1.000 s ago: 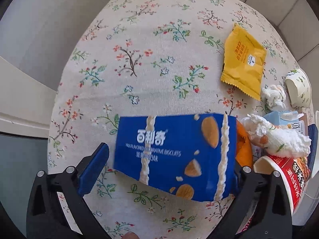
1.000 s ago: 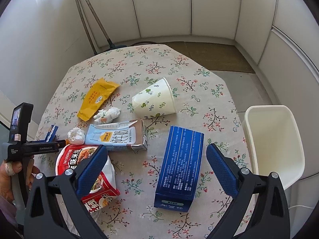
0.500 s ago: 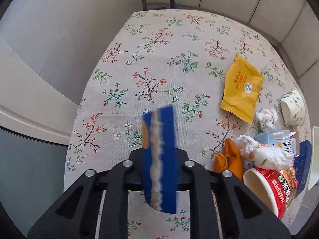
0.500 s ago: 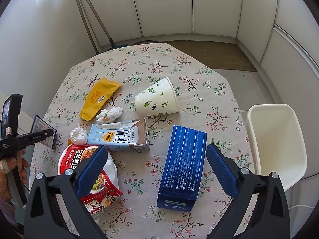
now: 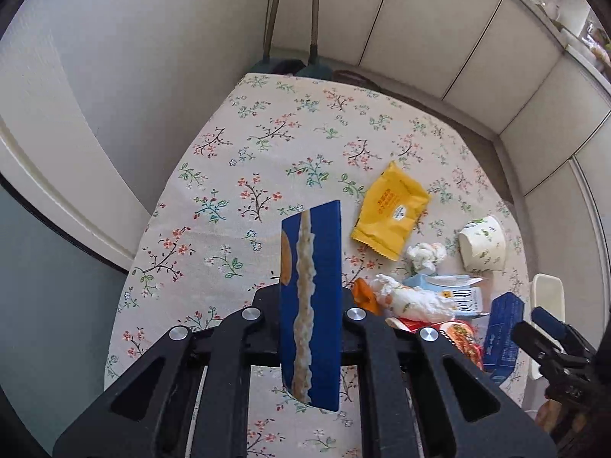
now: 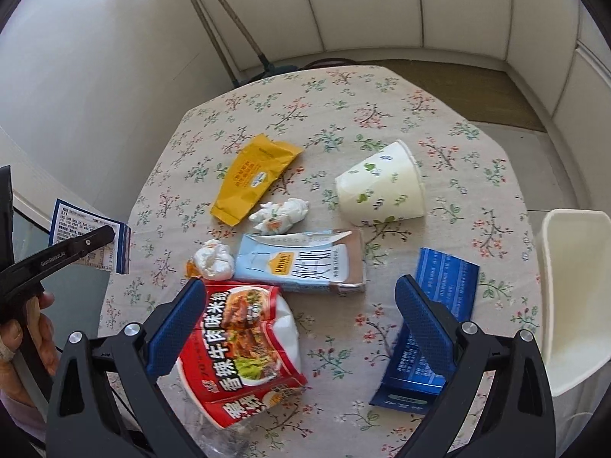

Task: Collect trash
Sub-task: 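Grasp the crumpled white tissue with the right tool while the left tool holds the box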

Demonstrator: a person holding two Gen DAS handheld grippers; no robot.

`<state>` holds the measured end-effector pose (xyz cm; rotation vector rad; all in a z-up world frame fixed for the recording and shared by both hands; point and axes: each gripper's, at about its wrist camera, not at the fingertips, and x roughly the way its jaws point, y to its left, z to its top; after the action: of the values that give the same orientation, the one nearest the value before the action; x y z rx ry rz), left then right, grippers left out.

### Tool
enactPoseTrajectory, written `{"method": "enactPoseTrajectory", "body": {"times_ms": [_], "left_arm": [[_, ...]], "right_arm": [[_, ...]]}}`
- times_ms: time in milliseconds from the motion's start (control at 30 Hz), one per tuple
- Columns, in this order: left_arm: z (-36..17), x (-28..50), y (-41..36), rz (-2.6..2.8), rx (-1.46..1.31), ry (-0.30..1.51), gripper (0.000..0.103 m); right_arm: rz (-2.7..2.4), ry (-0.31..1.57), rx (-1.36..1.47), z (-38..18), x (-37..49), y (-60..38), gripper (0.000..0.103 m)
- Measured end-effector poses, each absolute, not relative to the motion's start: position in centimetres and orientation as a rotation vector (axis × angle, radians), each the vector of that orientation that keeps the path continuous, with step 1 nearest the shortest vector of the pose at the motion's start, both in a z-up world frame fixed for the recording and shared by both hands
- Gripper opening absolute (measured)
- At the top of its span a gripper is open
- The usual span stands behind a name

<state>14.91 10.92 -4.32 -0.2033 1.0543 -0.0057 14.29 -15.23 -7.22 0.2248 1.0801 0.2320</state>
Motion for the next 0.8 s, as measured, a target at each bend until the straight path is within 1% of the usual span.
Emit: {"method": "enactPoseTrajectory", "body": {"times_ms": [100,233,333,400,467,500,567,600,667,800], "left_arm": [[-3.3,14.6,10.6,-0.032,-0.216,1.032,0.011],[-3.3,14.7,10.7,-0.042,-0.223,1.038,0.012],[-3.6,14.9,11.2,-0.034,-0.233,1.046,0.012],[-3.7,14.9,11.6,-0.030,-0.241,1.048,0.012],[-3.8,14.9,12.0,-0.030,-0.247,1.051,0.012],[-3.8,14.9,12.2,-0.030,-0.249,1.052,0.012],[-3.9,14.9,12.5,-0.027,-0.254,1.054,0.012],[-3.9,14.8,12.6,-0.026,-0.256,1.055,0.012],[-4.0,14.8,12.9,-0.023,-0.258,1.056,0.012],[-4.0,14.8,13.3,-0.019,-0.263,1.057,0.012]], "right_arm": [[0.302,1.119,0.224,-7.9,15.9,-13.3,0.096],[0.346,1.178,0.261,-9.5,17.7,-11.5,0.096],[0.373,1.215,0.289,-10.8,18.6,-10.1,0.092],[0.388,1.231,0.281,-11.3,18.9,-9.1,0.086],[0.405,1.254,0.270,-11.9,19.1,-8.0,0.072],[0.409,1.262,0.263,-12.2,19.2,-7.6,0.068],[0.411,1.269,0.251,-12.7,19.4,-6.8,0.053],[0.411,1.274,0.249,-12.9,19.5,-6.6,0.050],[0.402,1.268,0.239,-13.0,19.5,-6.3,0.038],[0.401,1.253,0.246,-12.9,19.5,-6.2,0.036]]}}
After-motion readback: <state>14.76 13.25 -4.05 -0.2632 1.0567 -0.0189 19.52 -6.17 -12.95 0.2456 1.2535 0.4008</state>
